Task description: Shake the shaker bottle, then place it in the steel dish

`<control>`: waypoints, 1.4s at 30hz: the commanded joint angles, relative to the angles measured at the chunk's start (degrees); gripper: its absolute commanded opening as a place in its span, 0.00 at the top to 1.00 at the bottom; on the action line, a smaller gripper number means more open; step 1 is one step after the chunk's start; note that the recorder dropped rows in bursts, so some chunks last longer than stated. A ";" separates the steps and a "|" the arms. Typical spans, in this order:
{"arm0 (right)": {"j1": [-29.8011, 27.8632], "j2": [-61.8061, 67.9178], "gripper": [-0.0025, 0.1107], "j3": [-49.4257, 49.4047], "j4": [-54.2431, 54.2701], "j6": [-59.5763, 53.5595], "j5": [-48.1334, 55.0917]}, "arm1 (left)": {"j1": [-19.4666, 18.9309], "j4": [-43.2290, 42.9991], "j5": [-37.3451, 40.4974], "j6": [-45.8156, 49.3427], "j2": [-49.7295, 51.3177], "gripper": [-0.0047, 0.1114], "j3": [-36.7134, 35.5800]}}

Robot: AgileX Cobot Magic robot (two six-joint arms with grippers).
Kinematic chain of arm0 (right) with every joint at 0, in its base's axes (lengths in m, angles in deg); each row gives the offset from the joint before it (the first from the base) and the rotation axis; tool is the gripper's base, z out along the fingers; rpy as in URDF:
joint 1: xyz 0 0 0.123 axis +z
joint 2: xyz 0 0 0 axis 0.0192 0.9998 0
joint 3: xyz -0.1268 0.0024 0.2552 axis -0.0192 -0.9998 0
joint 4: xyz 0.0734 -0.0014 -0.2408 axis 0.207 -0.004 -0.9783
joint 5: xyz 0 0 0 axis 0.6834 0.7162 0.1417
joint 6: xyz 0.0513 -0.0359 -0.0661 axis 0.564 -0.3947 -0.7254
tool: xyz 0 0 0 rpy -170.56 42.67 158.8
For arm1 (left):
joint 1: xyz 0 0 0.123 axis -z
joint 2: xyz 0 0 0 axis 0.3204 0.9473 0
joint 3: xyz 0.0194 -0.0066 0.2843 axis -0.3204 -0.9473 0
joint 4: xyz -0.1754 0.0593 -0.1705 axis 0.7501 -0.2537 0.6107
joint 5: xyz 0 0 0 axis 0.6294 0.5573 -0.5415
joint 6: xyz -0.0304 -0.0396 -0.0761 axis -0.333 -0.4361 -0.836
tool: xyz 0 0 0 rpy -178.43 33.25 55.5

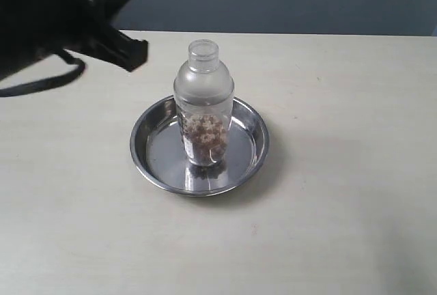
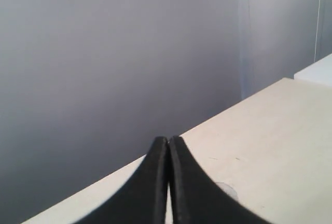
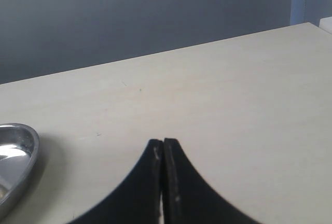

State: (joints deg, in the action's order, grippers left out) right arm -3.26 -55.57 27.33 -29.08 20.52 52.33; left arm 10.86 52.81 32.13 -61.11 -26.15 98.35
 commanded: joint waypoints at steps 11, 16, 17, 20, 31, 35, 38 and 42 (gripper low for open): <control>-0.21 -0.22 0.98 -0.07 -0.10 -0.04 -0.55 | 0.15 -6.95 21.62 7.24 -37.18 0.96 -0.30; -0.21 -0.22 0.98 -0.07 -0.10 -0.04 -0.55 | -3.56 -5.51 34.89 -1.63 -39.84 0.96 -0.44; -0.21 -0.22 0.98 -0.07 -0.10 -0.04 -0.55 | -7.39 -8.40 40.97 -11.78 -41.48 0.96 -1.46; -0.21 -0.22 0.98 -0.07 -0.10 -0.04 -0.55 | -18.07 -13.20 47.62 -24.90 -48.59 0.96 -6.26; -0.21 -0.22 0.98 -0.07 -0.10 -0.04 -0.55 | -35.44 -1.42 44.13 -15.40 -60.19 0.96 -21.46; -0.21 -0.22 0.98 -0.07 -0.10 -0.04 -0.55 | -35.64 -0.72 44.25 -15.40 -60.19 0.96 -24.01; -0.21 -0.22 0.98 -0.07 -0.10 -0.04 -0.55 | -35.64 -0.63 43.65 -15.40 -60.19 0.96 -25.97; -0.21 -0.22 0.98 -0.07 -0.10 -0.04 -0.55 | -35.64 -0.31 40.06 -15.95 -60.19 0.96 -29.96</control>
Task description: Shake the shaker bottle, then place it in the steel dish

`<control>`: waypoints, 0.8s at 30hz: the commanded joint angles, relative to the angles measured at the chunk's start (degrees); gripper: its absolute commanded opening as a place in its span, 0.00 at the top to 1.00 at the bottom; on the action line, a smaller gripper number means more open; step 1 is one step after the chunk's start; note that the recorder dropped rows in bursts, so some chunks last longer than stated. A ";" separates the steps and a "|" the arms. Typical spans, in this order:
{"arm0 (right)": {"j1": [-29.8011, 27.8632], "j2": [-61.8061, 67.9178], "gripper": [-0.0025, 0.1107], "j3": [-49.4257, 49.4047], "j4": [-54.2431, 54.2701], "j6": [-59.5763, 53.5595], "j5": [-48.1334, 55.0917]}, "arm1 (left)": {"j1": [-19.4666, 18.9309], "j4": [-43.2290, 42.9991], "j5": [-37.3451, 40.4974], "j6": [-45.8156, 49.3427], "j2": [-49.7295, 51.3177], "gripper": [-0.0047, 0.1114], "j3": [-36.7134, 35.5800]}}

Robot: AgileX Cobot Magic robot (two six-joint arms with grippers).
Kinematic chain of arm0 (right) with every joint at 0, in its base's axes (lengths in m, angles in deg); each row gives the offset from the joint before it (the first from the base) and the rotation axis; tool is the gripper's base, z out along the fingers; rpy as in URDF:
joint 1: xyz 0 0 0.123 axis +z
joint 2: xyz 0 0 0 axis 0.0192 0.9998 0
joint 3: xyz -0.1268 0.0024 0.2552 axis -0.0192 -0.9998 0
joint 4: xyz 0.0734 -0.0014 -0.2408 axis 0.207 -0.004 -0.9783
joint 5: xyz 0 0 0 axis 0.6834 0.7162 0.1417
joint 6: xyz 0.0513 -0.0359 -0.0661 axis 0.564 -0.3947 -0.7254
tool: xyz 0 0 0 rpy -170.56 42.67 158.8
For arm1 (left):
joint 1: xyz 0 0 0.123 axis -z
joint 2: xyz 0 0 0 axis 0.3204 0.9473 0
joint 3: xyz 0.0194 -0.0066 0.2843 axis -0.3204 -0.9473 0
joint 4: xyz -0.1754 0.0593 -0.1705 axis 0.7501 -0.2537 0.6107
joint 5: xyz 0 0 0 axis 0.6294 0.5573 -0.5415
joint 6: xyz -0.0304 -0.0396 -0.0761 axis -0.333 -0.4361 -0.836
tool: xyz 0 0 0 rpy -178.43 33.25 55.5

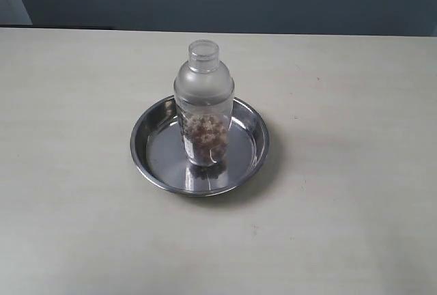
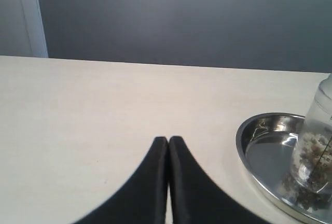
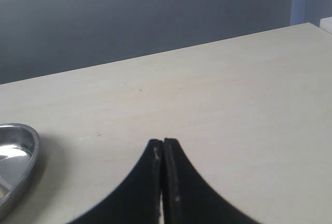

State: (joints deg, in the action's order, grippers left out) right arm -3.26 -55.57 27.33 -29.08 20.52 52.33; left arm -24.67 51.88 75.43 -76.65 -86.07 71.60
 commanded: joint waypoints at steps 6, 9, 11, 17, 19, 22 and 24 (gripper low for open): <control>-0.21 -0.22 0.98 -0.07 -0.10 -0.04 -0.55 | -0.11 -0.09 -4.10 -1.63 -0.27 0.96 -8.59; -0.21 -0.22 0.98 -0.07 -0.10 -0.04 -0.55 | -0.11 -0.84 -5.09 -1.63 -0.27 0.96 -10.58; -0.21 -0.22 0.98 -0.07 -0.10 -0.04 -0.55 | -0.11 -0.84 -7.63 -2.06 -0.27 0.96 -10.58; -0.21 -0.22 0.98 -0.07 -0.10 -0.04 -0.55 | -0.11 -4.73 -17.22 -2.06 -0.27 0.96 -10.58; -0.21 -0.22 0.98 -0.07 -0.10 -0.04 -0.55 | -0.11 -6.27 -18.64 -1.63 -0.27 0.96 -10.58; -0.21 -0.22 0.98 -0.07 -0.10 -0.04 -0.55 | -0.11 -6.27 -18.95 -1.63 -0.27 0.96 -10.58; -0.21 -0.22 0.98 -0.07 -0.10 -0.04 -0.55 | -0.11 -6.27 -18.95 -1.63 -0.27 0.96 -10.58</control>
